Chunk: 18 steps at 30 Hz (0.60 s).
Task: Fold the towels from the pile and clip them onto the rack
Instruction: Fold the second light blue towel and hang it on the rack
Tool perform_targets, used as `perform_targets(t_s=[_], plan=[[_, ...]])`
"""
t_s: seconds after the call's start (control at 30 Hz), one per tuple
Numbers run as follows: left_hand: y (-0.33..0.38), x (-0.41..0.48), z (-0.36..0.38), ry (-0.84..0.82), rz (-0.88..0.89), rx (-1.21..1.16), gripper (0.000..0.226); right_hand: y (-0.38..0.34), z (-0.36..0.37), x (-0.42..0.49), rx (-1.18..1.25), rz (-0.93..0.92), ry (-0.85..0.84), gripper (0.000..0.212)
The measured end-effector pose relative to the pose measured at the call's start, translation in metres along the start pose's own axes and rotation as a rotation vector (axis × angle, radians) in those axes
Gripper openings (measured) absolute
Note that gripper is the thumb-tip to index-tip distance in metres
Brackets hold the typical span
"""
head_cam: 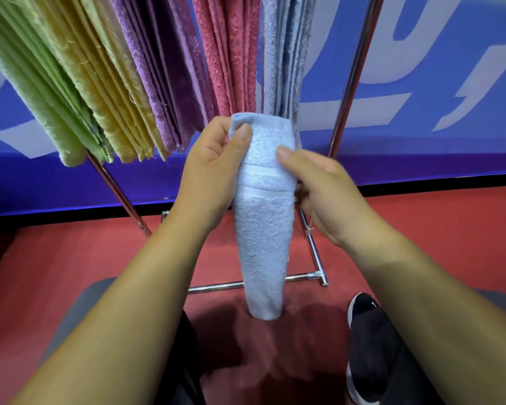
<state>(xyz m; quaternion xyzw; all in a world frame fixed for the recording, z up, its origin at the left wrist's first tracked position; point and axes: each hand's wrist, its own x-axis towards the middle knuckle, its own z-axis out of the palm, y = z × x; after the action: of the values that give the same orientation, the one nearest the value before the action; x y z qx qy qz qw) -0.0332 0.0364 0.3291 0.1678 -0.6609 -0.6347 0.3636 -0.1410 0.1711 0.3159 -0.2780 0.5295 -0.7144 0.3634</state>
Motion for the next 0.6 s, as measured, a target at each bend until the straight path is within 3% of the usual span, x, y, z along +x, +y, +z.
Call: perform_targets(t_s=[0.1, 0.17, 0.3, 0.37, 0.47, 0.6], plan=[[-0.003, 0.004, -0.007, 0.049, -0.057, -0.046, 0.029, 0.009, 0.0, -0.001, -0.043, 0.043, -0.074, 0.027], [-0.004, 0.005, -0.012, 0.066, -0.101, -0.069, 0.026, 0.011, 0.001, 0.0, -0.051, 0.052, -0.068, 0.031], [-0.004, 0.005, -0.019, 0.092, -0.196, -0.125, 0.021, 0.009, 0.007, -0.003, -0.158, 0.018, -0.016, 0.01], [-0.004, 0.007, -0.02, 0.102, -0.267, -0.141, 0.029, 0.009, 0.009, -0.004, -0.199, -0.001, 0.024, 0.01], [-0.008, 0.007, -0.021, 0.049, -0.44, -0.202, 0.047, 0.011, 0.009, -0.001, -0.208, -0.015, 0.103, 0.021], [-0.016, 0.005, -0.017, -0.123, -0.6, -0.208, 0.054, 0.011, -0.001, 0.005, -0.21, 0.025, 0.218, 0.027]])
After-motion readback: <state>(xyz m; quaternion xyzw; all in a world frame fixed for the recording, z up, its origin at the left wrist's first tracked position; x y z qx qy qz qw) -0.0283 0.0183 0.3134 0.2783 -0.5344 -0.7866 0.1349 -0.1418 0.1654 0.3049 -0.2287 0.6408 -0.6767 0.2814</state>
